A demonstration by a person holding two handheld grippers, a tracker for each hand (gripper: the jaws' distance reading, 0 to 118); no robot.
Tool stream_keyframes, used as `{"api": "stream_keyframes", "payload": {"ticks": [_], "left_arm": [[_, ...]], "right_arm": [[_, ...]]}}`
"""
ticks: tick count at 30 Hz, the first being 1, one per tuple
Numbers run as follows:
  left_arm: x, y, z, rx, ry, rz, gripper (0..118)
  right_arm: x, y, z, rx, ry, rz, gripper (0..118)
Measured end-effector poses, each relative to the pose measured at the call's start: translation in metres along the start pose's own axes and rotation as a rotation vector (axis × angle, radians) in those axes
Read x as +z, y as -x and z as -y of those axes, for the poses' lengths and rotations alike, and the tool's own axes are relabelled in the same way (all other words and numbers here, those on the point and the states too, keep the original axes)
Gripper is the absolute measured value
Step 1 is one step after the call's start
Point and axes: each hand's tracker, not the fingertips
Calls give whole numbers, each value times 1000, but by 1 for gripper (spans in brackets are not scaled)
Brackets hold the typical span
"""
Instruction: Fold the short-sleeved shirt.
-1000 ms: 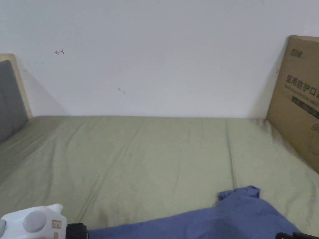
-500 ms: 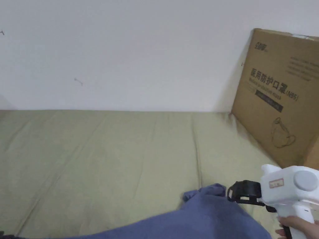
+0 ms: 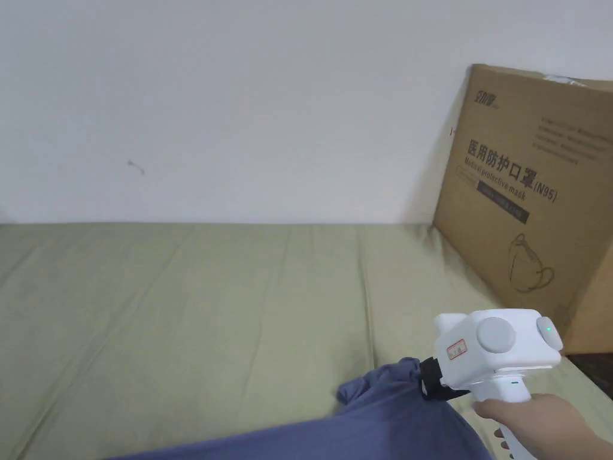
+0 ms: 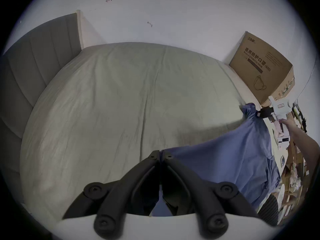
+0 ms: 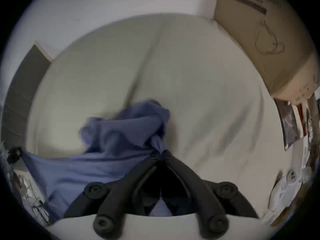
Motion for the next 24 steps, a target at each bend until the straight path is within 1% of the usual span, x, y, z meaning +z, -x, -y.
{"api": "stream_keyframes", "payload": {"ticks": [2, 4, 5, 6, 9, 11, 12, 14, 18, 20, 23, 24], "left_arm": [[18, 0, -7, -2, -43, 9, 0], [43, -8, -20, -20, -108, 0, 0], [56, -6, -27, -24, -141, -1, 0], [71, -9, -35, -24, -169, 5, 0], [112, -17, -61, -60, -238, 8, 0], [140, -26, -78, -78, -289, -4, 0], [154, -29, -87, -70, -320, 3, 0], [175, -29, -105, -56, -365, 7, 0], [209, -32, -153, -47, -430, -16, 0], [222, -34, -177, -34, -470, -27, 0], [233, -35, -214, 1, -545, -24, 0], [237, -36, -228, 0, -561, -41, 0]], "right_arm": [[41, -5, -2, 7, -82, 19, 0], [87, -7, -2, -23, -158, -7, 0], [110, -6, -2, -32, -189, 3, 0], [133, -7, -3, -46, -211, -10, 0], [198, -9, -9, -60, -276, -21, 0], [237, -7, -15, -52, -327, -19, 0], [256, -7, -18, -59, -369, -27, 0], [294, 4, -24, -77, -430, -33, 0], [351, 14, -60, -76, -538, 1, 0], [372, 18, -81, -72, -600, 2, 0], [395, 22, -117, -115, -679, -22, 0], [403, 24, -131, -115, -712, -17, 0]]}}
